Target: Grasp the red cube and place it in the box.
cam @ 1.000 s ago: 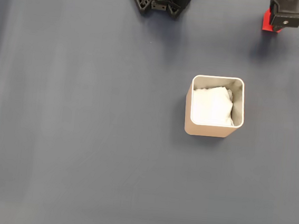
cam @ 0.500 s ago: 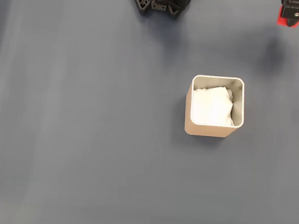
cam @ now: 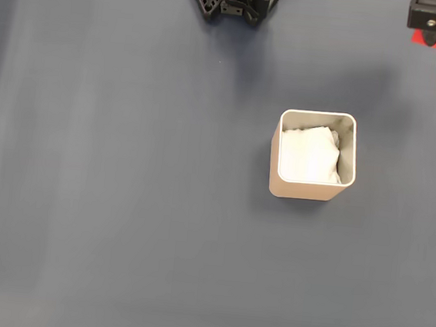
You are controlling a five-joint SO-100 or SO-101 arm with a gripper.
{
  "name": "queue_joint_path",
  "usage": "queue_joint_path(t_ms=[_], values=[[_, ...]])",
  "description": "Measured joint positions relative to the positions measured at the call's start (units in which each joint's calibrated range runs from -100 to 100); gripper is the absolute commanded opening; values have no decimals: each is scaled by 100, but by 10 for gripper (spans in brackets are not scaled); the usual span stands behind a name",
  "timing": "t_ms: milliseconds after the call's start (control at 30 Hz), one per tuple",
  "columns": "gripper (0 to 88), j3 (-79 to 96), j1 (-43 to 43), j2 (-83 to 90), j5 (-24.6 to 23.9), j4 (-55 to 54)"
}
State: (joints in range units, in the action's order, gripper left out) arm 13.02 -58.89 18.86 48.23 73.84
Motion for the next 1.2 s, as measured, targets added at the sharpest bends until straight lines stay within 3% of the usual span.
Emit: queue_joint_path(t_ms=[1200], values=[[4,-610,2578,187,0,463]])
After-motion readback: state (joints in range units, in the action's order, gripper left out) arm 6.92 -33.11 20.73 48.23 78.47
